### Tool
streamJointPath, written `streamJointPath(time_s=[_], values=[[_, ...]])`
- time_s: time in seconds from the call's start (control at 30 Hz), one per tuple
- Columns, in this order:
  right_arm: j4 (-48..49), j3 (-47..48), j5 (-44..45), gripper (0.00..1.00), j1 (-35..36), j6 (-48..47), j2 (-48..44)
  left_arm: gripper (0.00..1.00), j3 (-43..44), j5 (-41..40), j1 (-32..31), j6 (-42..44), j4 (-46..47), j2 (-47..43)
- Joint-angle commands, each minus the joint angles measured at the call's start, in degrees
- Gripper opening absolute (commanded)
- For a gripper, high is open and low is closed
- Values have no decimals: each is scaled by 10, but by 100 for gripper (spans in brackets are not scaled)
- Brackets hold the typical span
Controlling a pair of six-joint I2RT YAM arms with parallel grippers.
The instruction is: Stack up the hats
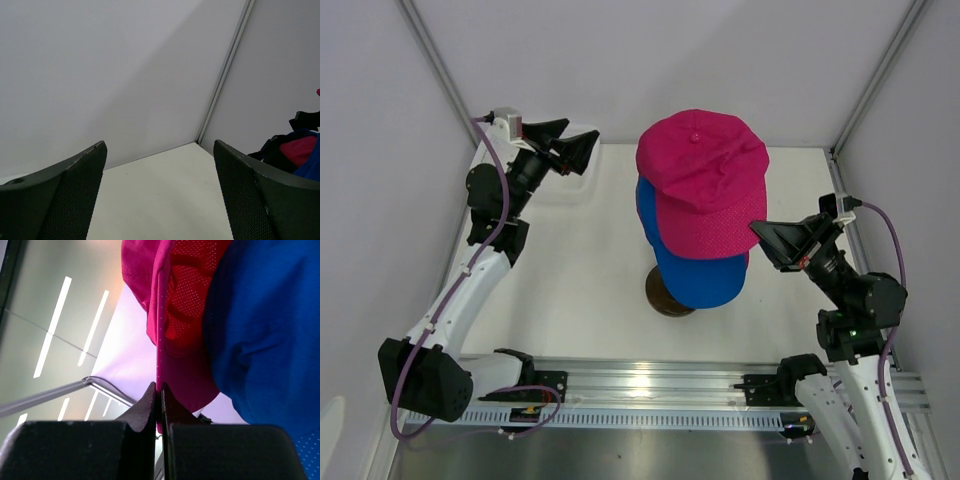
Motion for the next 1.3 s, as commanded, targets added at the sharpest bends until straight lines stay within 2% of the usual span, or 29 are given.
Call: streamJointPath(time_s=[0.0, 0.3, 0.43, 0.73, 0.77, 0.93, 1.0, 1.13, 1.27], values=[[36, -6, -37, 0, -20, 52, -6, 90, -2, 9, -6, 17, 15, -5], [-42, 20, -130, 0, -26, 33, 16, 90, -2, 7, -7, 21, 13, -4], [-117, 26, -151, 0, -33, 8, 14, 90, -3, 8, -7, 21, 12, -2], [-197, 26, -207, 0, -106, -5, -8, 90, -4, 4, -9, 30, 10, -5], [-201, 26, -219, 0, -130, -5, -11, 89, -3, 4, -9, 31, 10, -4], [-211, 3, -243, 0, -154, -14, -18, 89, -2, 4, -11, 34, 10, -4], [-224, -9, -249, 0, -154, -40, -18, 89, -3, 1, -11, 39, 8, -6], [-348, -14, -243, 0, -156, -148, -20, 90, -3, -3, -11, 47, 5, -9], [-406, 9, -253, 0, -160, -232, 2, 90, -3, -1, -11, 47, 6, -7]])
